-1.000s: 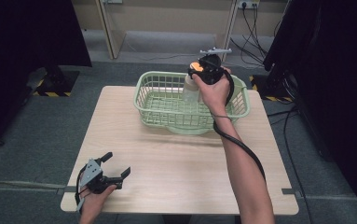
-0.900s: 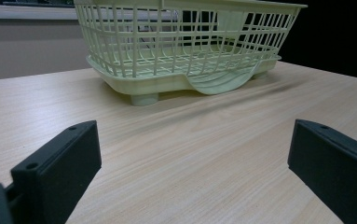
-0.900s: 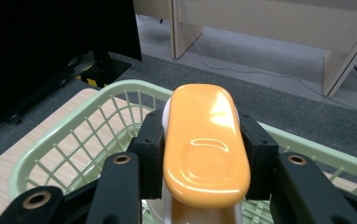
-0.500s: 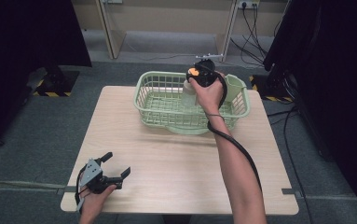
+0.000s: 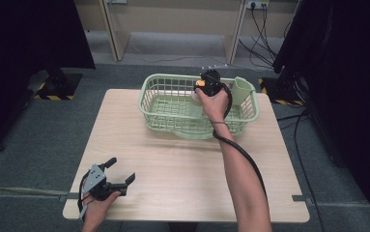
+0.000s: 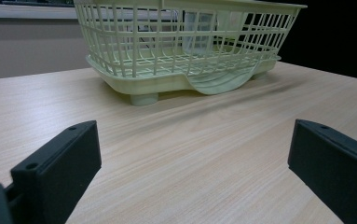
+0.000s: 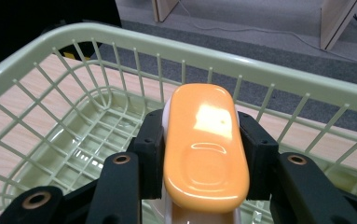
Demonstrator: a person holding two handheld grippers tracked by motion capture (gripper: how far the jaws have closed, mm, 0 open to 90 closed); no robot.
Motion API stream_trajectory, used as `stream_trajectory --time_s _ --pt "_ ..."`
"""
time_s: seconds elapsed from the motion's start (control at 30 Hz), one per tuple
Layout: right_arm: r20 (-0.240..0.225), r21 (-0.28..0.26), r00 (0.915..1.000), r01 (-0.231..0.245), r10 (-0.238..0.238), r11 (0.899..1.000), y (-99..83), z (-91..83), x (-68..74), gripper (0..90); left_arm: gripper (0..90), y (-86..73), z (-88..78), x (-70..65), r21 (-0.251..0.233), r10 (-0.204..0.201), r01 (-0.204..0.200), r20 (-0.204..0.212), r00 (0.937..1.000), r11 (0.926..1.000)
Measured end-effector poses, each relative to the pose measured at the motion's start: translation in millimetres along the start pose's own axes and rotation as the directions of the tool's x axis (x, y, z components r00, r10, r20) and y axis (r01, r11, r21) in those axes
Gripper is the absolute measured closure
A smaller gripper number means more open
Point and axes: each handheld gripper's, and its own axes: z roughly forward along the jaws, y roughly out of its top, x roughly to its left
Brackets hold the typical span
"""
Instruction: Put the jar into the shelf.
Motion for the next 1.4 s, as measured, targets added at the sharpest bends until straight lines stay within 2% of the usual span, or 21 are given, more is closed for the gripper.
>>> stream_trajectory --time_s 0.03,0.07,0.1,0.13,0.17,0.63,0.87,0.9,0.93,1.0,1.03,1.1,1.23,1.4 --pt "0.001 0.004 1.0000 -0.001 0.001 1.000 -1.0 1.7 -0.3 58.7 1.9 0.0 0.0 0.1 0.000 0.000 0.000 0.000 1.0000 1.0000" --pt "0.001 0.008 1.0000 -0.004 0.004 1.000 -2.0 3.4 -0.7 58.7 1.9 1.3 0.5 3.5 -0.011 0.048 -0.048 -0.016 0.9987 0.9988" --pt "0.001 0.008 1.0000 -0.004 0.004 1.000 -2.0 3.4 -0.7 58.7 1.9 1.3 0.5 3.5 -0.011 0.048 -0.048 -0.016 0.9987 0.9988" --pt "0.005 0.019 1.0000 -0.008 0.008 1.000 -4.1 6.6 -0.9 58.7 1.9 0.2 0.2 0.6 -0.002 0.008 -0.008 -0.006 1.0000 1.0000" --pt "0.007 0.022 1.0000 -0.007 0.007 1.000 -5.1 8.1 -0.9 58.7 1.9 0.1 0.2 0.4 0.000 0.004 -0.004 -0.005 1.0000 1.0000" --pt "0.004 0.033 0.9999 0.014 -0.015 0.999 -8.4 12.8 0.5 58.1 1.9 0.1 0.2 -0.1 0.003 0.003 -0.003 0.001 1.0000 1.0000" --pt "0.005 0.041 0.9995 0.030 -0.030 0.999 -10.5 10.3 5.0 45.8 1.9 0.1 0.2 0.4 0.000 0.002 -0.002 -0.003 1.0000 1.0000" --pt "0.001 0.037 0.9997 0.025 -0.025 0.999 -10.6 8.7 5.3 44.1 1.9 0.2 0.3 0.7 -0.002 0.006 -0.006 -0.005 1.0000 1.0000" --pt "-0.006 0.034 0.9997 0.023 -0.023 0.999 -10.6 6.9 5.5 42.6 1.9 0.8 0.5 2.2 -0.007 0.029 -0.029 -0.010 0.9995 0.9995" --pt "-0.007 0.025 0.9995 0.032 -0.031 0.999 -10.8 2.7 6.1 37.8 1.9 1.0 0.8 2.2 -0.009 0.035 -0.035 -0.004 0.9994 0.9994" --pt "-0.011 0.024 0.9995 0.030 -0.030 0.999 -10.8 1.3 6.1 35.6 1.9 0.5 0.6 0.9 -0.006 0.017 -0.017 0.000 0.9999 0.9998" --pt "-0.014 0.022 0.9997 0.022 -0.022 1.000 -10.9 -2.2 5.9 29.9 1.9 0.3 0.5 0.3 -0.005 0.009 -0.009 0.001 1.0000 0.9999" --pt "-0.034 0.028 0.9994 0.011 -0.010 1.000 -11.4 -8.5 6.0 23.1 1.9 0.1 0.2 -0.3 0.003 0.005 -0.005 -0.001 1.0000 1.0000" --pt "-0.054 0.005 0.9985 -0.005 0.005 1.000 -12.1 -18.8 5.5 17.3 1.9 0.1 0.2 -0.3 0.003 0.005 -0.005 -0.002 1.0000 1.0000"
